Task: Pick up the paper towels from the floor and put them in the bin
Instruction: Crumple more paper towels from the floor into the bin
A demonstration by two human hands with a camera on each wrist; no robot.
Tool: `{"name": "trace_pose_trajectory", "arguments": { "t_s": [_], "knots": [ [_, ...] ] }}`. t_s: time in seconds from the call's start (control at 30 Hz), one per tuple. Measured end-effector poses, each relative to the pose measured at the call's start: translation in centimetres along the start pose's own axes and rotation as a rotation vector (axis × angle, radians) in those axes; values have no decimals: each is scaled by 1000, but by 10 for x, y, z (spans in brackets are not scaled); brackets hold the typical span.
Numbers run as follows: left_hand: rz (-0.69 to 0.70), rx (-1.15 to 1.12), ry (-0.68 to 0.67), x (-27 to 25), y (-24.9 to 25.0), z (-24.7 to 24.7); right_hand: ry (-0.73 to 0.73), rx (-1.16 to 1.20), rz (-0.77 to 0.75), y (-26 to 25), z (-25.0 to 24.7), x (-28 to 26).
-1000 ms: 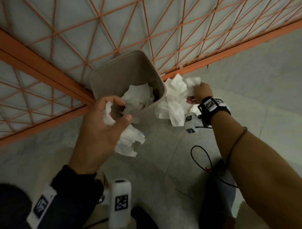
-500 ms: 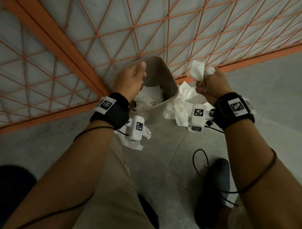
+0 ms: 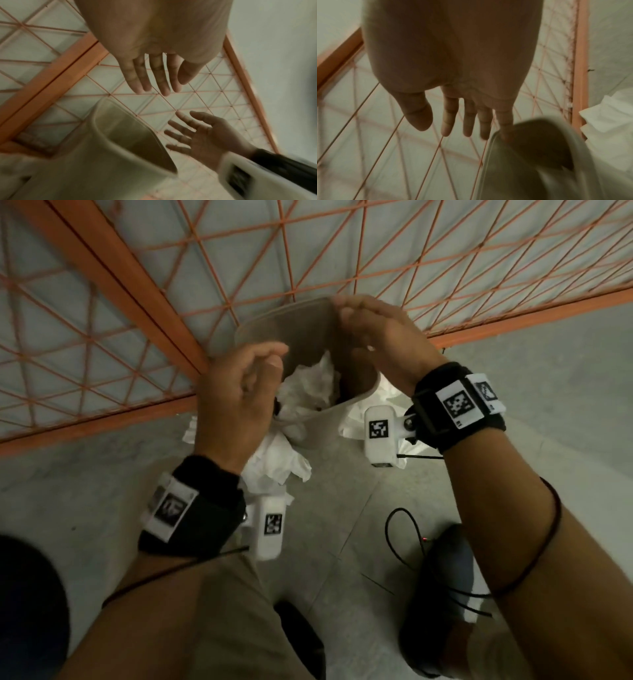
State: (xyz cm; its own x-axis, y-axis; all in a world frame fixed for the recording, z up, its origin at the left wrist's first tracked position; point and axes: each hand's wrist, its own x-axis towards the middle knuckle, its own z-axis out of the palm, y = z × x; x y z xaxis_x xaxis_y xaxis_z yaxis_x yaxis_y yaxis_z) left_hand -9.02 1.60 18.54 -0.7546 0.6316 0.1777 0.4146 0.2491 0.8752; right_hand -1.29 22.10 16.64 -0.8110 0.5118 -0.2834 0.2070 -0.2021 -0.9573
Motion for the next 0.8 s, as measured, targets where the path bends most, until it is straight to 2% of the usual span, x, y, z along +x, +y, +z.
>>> {"name": "trace_pose_trajectory", "arguments": {
  "t_s": [0.03, 0.1, 0.17, 0.2, 0.27, 0.37, 0.43, 0.53, 0.67, 0.8],
  "knots": [
    [-28, -26, -94, -12, 4, 5, 54, 67, -25, 0, -12, -3],
    [-106, -5, -372, -29, 2, 24, 234, 236, -57, 8, -39, -8],
    [-149, 130, -669, -34, -10, 56, 449, 253, -18, 29, -64, -14],
    [-146, 231, -771, -34, -20, 75, 535, 208, 42, 46, -75, -16],
    [-142, 406, -873, -31, -40, 114, 634, 99, 209, 87, -94, -19],
    [-182, 594, -985, -24, -78, 171, 623, -41, 464, 155, -111, -23],
    [-219, 665, -1020, -20, -100, 200, 585, -153, 595, 195, -113, -28],
    [-300, 680, -992, -15, -125, 230, 617, -290, 710, 237, -109, -34],
    [-308, 702, -1003, -19, -147, 254, 593, -415, 740, 263, -109, -34],
    [-258, 669, -837, -28, -144, 256, 532, -588, 714, 267, -108, -26]
  ]
}}
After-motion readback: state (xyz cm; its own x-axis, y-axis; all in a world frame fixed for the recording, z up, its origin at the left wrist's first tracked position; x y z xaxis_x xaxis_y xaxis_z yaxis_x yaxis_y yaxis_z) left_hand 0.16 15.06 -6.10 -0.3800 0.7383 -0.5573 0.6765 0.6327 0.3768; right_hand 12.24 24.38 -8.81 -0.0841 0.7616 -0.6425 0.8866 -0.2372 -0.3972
